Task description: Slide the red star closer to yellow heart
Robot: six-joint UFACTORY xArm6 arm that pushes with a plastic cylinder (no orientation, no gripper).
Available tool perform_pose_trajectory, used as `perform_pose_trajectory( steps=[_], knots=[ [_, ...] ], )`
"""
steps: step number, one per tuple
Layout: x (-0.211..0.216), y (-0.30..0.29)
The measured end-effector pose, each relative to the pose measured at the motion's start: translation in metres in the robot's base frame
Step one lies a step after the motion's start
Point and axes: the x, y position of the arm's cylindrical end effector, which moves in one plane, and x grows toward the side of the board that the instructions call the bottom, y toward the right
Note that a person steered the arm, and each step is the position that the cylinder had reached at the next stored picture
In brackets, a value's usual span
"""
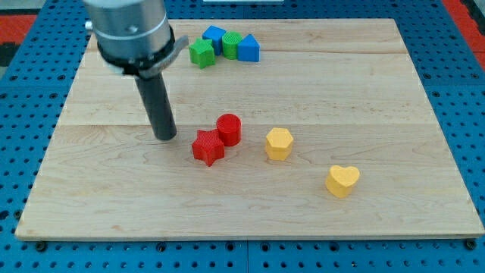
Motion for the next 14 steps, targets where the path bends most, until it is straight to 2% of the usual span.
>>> perform_pose_trajectory(
  steps=[1,2,3,4,5,6,7,8,9,10,11,12,13,14],
  knots=[
    [-0.004,0.048],
    [0.023,0.08],
    [0.023,0.147],
    [0.023,0.144],
    [0.041,0.174],
    [0.024,0.168],
    [-0.011,0.077],
    [-0.021,-0.012],
    [-0.001,-0.027],
    [0.024,0.011],
    [0.019,0.004],
    [0.001,-0.08],
    [0.005,-0.126],
    [0.039,-0.019]
  ],
)
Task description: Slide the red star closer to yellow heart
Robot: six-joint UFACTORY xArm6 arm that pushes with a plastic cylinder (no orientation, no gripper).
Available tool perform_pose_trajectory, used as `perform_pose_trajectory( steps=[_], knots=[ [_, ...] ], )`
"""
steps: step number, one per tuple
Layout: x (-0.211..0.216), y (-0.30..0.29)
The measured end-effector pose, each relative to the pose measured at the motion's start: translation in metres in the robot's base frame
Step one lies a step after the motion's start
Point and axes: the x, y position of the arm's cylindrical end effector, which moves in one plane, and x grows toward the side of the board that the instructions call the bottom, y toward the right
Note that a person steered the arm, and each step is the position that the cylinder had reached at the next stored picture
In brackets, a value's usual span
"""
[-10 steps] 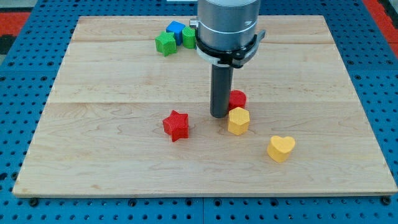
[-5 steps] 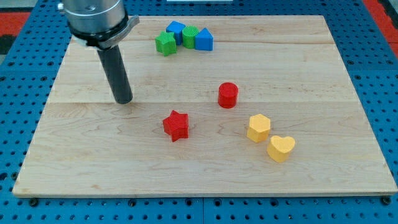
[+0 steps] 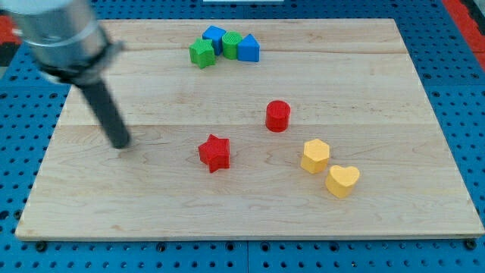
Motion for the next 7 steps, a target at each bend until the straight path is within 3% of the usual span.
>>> perform_pose_trajectory(
  steps=[1,2,3,4,5,6,7],
  knots=[
    [0.007,0.105],
    [0.007,0.147],
    [-0.005,0.075],
    [-0.019,0.068],
    [0.009,0.152],
    [0.036,0.161],
    [0.034,0.196]
  ],
)
